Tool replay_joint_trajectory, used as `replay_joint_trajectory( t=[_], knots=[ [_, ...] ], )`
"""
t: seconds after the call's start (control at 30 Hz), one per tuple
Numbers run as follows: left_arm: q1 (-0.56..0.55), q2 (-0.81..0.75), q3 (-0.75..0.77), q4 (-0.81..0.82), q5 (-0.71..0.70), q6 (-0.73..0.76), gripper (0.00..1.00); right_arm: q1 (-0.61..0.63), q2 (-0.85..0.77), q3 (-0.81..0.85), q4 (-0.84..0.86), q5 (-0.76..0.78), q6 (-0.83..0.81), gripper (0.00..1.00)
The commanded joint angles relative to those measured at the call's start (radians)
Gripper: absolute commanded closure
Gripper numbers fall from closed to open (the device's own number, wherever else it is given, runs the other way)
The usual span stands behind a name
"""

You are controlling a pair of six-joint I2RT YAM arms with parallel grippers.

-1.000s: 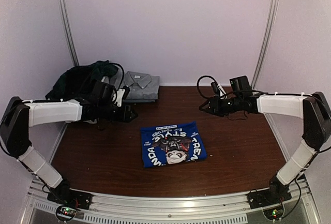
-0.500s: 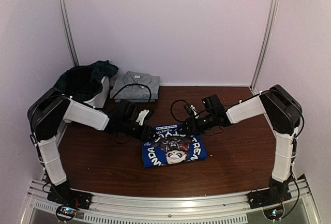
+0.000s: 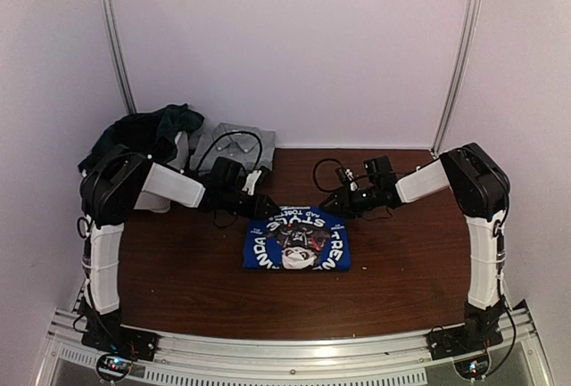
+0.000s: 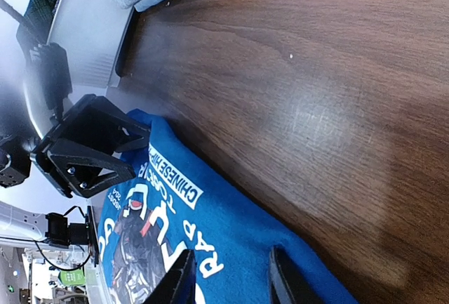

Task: Fold and stack the mixed laundry pile
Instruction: Smooth out the square-folded T-shirt at the center of the board.

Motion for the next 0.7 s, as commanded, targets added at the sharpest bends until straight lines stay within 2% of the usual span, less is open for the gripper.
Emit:
replay_joint_trajectory(
  t=[0.0,0.1,0.33,0.5,0.67],
  knots=[
    [0.035,0.045,0.028,0.018,-0.008,-0.039,0.56,-0.021,0.006,-0.006,-0.052,0.06,-0.024,0.64],
    [0.039,0.005,0.02,-0.002,-0.003,-0.019,0.55,-0.028,-0.061,-0.026,-0.073,0.07,-0.038,0.63],
    [0.038,-0.209,-0.056,-0.069,-0.038,0.029,0.5,-0.031,-0.277,-0.114,-0.144,0.122,-0.08,0.61],
    [0.037,-0.242,-0.083,-0.116,-0.086,0.044,0.5,-0.034,-0.26,-0.085,-0.231,0.187,-0.141,0.59],
    [0.037,-0.24,-0.093,-0.131,-0.141,0.045,0.47,-0.034,-0.193,-0.011,-0.304,0.27,-0.186,0.52]
  ],
)
